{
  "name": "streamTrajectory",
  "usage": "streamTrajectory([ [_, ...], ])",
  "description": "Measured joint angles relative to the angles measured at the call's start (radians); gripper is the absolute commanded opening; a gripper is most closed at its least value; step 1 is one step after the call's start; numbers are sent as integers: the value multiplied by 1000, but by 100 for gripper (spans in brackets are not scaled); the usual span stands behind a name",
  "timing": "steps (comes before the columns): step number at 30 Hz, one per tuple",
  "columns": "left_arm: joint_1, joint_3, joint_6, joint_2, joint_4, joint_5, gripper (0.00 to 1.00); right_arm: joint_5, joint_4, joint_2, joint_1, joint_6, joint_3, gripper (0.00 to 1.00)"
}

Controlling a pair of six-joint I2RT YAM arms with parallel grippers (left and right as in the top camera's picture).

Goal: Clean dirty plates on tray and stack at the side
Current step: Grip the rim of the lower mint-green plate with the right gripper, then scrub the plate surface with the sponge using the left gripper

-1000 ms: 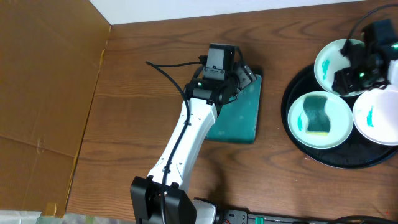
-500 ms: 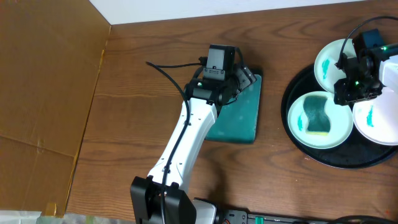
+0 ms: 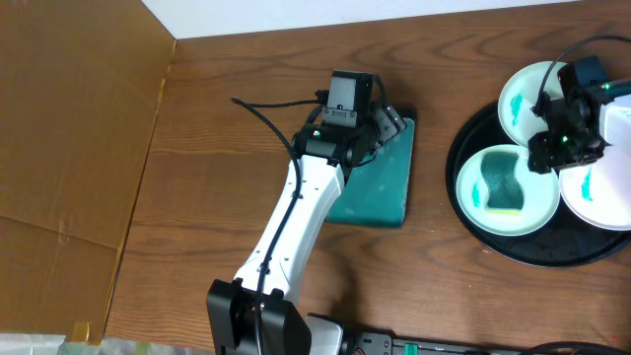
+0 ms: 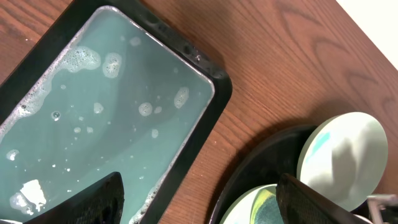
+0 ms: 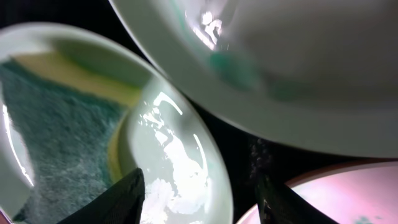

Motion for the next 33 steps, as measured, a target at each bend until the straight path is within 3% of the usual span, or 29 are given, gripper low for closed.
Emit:
streamTrajectory([
  [7,0,0,0,0,0,0,79,-41,-4,0,1,8,-29,56],
  [13,0,0,0,0,-2,0,79,-43,-79,0,1,16,-29,64],
  [17,0,0,2,0,-3,3,79,-20,-126,0,0,15,-30,58],
  [23,-2,0,34,0,0,38,78,5,-94,0,-2,19,-30,36],
  [28,-34,0,77,0,0,72,78,11,-55,0,-3,36,-31,30],
  [33,-99,0,102,1,0,113,78,15,-48,0,-2,39,-31,34],
])
